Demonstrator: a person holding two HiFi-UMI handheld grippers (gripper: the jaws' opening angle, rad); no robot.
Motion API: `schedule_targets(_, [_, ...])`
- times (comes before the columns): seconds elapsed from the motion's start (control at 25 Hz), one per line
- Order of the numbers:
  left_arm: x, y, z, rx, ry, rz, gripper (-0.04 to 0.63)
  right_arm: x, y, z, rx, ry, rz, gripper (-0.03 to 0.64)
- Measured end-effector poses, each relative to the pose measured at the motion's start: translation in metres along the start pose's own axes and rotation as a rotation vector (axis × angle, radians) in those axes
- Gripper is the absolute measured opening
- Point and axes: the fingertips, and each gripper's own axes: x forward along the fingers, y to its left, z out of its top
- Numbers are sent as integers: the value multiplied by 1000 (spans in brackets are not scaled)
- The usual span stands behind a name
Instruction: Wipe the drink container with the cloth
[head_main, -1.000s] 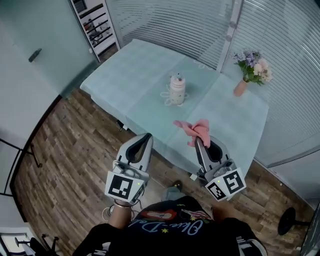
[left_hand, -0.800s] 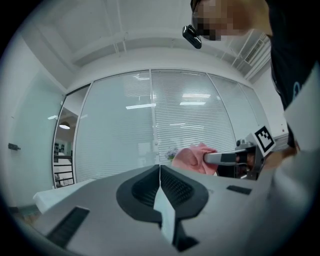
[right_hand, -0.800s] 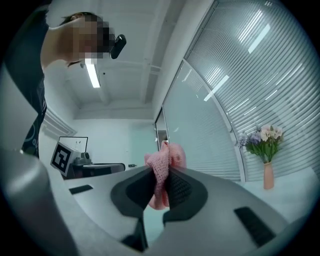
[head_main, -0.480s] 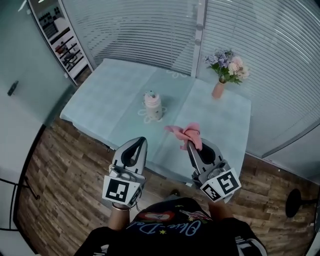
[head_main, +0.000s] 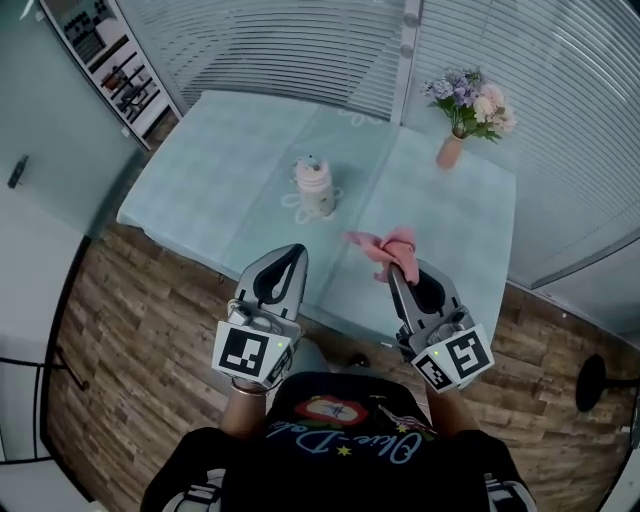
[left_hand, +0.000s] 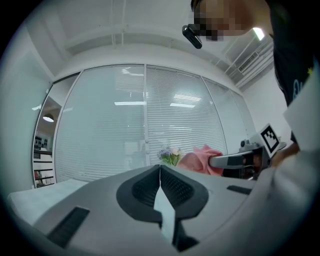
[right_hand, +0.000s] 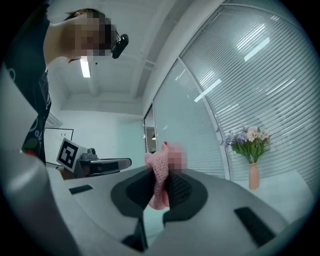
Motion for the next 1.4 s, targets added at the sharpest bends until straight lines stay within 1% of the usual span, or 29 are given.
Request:
schedule_targets(0.12, [18, 17, 0, 6, -4, -42, 5, 14, -2, -1, -7, 2, -39, 34])
schedule_targets(0.28, [45, 36, 0, 9, -25, -138, 5, 37, -6, -8, -7, 10, -117, 34])
schedule_targets(0.4, [58, 58, 0, 18, -26, -171, 5, 61, -6, -12, -7, 14, -144, 34])
schedule_targets(0.52, [70, 75, -6, 18, -11, -218, 5, 81, -7, -19, -1, 27, -189, 34])
schedule_targets(0.84, [86, 129, -21, -2, -5, -282, 5, 137, 0, -42, -18, 86, -265, 34])
schedule_targets(1.08, [96, 158, -33, -17, -8, -337, 5, 165, -2, -60, -23, 112, -331, 34])
schedule_targets(1.4, [108, 187, -46, 3, 0, -420, 5, 192, -13, -84, 0, 107, -433, 34])
